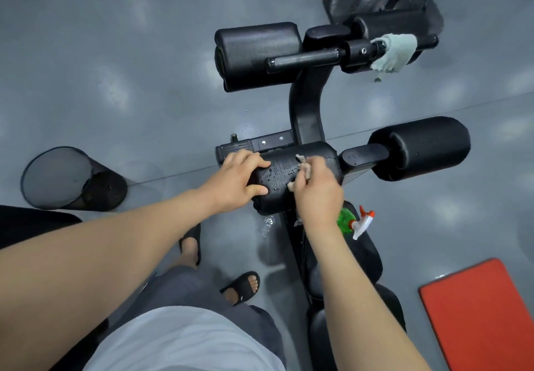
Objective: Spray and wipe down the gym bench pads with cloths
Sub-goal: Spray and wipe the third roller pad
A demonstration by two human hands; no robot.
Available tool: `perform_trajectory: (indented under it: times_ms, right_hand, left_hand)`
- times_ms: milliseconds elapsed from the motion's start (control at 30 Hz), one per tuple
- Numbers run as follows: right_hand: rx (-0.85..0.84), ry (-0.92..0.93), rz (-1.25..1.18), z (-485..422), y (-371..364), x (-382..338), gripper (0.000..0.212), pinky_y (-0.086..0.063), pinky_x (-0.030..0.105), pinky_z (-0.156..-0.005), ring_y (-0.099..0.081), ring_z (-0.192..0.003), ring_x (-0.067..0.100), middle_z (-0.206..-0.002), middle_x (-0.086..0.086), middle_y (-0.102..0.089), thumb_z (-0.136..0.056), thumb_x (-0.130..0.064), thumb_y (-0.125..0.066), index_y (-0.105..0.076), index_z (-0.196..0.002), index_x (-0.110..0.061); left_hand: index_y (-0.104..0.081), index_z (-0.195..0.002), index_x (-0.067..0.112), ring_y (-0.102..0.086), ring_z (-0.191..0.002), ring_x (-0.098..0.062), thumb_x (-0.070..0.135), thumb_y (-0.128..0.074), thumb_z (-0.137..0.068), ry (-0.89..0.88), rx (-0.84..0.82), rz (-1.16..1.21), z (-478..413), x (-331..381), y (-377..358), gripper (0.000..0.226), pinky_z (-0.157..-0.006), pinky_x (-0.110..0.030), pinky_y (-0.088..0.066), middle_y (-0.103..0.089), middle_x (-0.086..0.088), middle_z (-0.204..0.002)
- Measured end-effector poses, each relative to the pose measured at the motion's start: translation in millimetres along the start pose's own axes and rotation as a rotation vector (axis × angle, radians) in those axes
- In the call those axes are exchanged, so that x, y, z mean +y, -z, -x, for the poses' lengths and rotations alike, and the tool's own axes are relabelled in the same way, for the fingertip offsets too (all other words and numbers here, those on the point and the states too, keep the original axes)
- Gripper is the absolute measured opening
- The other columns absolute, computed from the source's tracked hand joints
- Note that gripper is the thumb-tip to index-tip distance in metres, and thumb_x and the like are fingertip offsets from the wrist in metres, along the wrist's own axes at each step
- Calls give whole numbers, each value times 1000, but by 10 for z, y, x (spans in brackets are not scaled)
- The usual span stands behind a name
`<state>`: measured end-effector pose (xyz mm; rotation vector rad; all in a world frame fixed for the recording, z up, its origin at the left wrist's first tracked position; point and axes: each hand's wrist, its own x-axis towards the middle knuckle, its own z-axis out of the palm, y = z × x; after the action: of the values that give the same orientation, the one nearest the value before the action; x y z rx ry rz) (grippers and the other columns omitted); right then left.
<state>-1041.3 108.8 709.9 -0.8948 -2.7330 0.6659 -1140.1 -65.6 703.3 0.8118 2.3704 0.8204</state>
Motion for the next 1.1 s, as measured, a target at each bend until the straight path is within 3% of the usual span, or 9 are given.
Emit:
perform_trajectory:
  times_ms: [67,167,400,533,667,833,900,1000,1100]
  right_hand:
    - [-112,146,12,108,-21,-72,21,-47,40,-62,-65,-81,37,-98,6,-67,-96,-33,-54,-58,-114,-22]
    - [-101,153,77,91,14,13,24,-49,40,-61,-65,-81,37,-101,4,-66,-98,-38,-50,-57,-117,-25]
    - [155,-211,40,-236,66,240,24,-32,34,-57,-63,-79,41,-91,15,-67,-104,-32,-46,-57,-113,-13]
    - [17,65,8,-2,-20,46,17,-48,40,-59,-63,-78,39,-90,9,-65,-99,-32,-51,-60,-108,-20]
    - [-102,256,106,-9,85,171,15,-49,37,-58,-64,-79,35,-95,2,-64,-99,-37,-52,-58,-110,-28]
    - [72,-135,84,-310,192,403,21,-35,36,-60,-55,-75,35,-95,15,-66,-103,-32,-48,-58,-113,-17]
    - [113,-174,98,-291,153,336,22,-30,36,-59,-57,-73,38,-90,19,-64,-103,-29,-48,-57,-110,-10]
    - [76,-84,62,-149,41,99,17,-36,37,-58,-63,-76,41,-88,17,-65,-100,-28,-51,-58,-105,-12]
    - [-65,194,51,60,-38,-66,12,-39,36,-57,-63,-76,37,-87,7,-66,-95,-31,-55,-58,-99,-20]
  left_hand:
    - [-52,-142,23,-31,-139,-27,33,-80,-86,-13,23,0,12,-9,4,63,-118,-35,-24,-42,-3,-143]
    - [-52,-143,22,-31,-141,-28,34,-79,-86,-35,23,-19,17,11,14,64,-116,-30,-20,-41,-6,-147]
    - [-50,-145,23,-31,-144,-26,35,-77,-89,-32,0,-16,55,42,62,63,-113,-24,-18,-39,-6,-152]
    - [-50,-145,24,-31,-145,-26,36,-77,-89,-22,-1,-13,74,31,53,63,-116,-27,-20,-39,-6,-153]
    - [-52,-144,24,-31,-145,-25,38,-78,-88,-36,5,-17,78,39,59,63,-117,-31,-22,-40,-6,-153]
    - [-54,-142,26,-33,-144,-24,40,-79,-87,-49,6,-13,81,19,63,63,-119,-33,-24,-42,-4,-152]
    - [-54,-142,27,-34,-143,-23,41,-79,-86,-51,6,-18,88,18,63,62,-117,-30,-23,-43,-3,-151]
    - [-54,-143,28,-33,-143,-21,39,-78,-87,-54,-1,-9,94,8,88,61,-114,-23,-20,-42,-2,-152]
    - [-53,-143,34,-33,-144,-18,37,-73,-91,-56,-15,6,98,-25,112,56,-117,-25,-20,-41,2,-154]
